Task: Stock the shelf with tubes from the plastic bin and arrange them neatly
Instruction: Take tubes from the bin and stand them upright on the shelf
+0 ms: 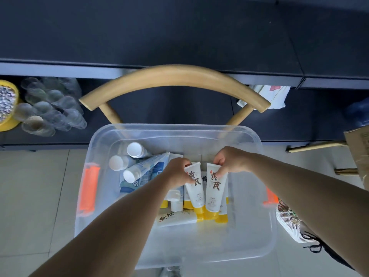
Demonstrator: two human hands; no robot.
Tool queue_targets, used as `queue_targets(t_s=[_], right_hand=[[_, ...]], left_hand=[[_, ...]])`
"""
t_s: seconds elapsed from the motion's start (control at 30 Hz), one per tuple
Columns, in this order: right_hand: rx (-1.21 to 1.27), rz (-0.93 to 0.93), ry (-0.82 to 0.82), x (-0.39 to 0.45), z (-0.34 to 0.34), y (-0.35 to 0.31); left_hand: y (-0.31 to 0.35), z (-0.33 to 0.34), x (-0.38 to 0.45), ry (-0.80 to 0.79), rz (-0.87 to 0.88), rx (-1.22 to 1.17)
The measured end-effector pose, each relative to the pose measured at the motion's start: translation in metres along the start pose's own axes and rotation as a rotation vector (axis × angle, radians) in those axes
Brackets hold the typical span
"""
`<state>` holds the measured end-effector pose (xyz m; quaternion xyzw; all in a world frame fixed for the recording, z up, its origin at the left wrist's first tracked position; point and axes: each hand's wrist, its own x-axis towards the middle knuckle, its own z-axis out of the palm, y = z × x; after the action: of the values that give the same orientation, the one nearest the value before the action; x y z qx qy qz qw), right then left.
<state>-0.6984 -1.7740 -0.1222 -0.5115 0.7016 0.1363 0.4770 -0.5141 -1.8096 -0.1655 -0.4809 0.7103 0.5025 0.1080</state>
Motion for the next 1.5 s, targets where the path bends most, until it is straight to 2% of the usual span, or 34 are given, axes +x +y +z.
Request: queue_targets(t_s=[0.2,0.53,0.93,1.07,1.2,1.4,1.5], right_hand=[[0.005,-0.027,0.201,-0.066,-0.019,-0.027],[0.005,-0.08,0.568,-0.215,-0.093,-0.118],[-0.108,-0.25,0.926,-0.396,-0.239,-0.252],[-0.073,-0.328,1.01,-0.41,-0.294,-0.282],[-0.058,-0.364,1.047,-0.39,-0.351,-0.301],[-0.103,-0.358,1.053,-0.334,-0.429,-0.322],[-0.144,-0.296,1.069,-0.302,-0.456,-0.33]], left_hand=[[0.014,-0.056,-0.053,0.084,0.095,0.031],[0.085,-0.204,-0.189,0.281,0.293,0.133],[0.203,-0.386,-0.344,0.595,0.488,0.264],[0.236,-0.436,-0.345,0.695,0.52,0.22],[0.263,-0.477,-0.317,0.75,0.518,0.236],[0.295,-0.526,-0.248,0.807,0.456,0.217],[0.306,-0.54,-0.213,0.823,0.43,0.206]])
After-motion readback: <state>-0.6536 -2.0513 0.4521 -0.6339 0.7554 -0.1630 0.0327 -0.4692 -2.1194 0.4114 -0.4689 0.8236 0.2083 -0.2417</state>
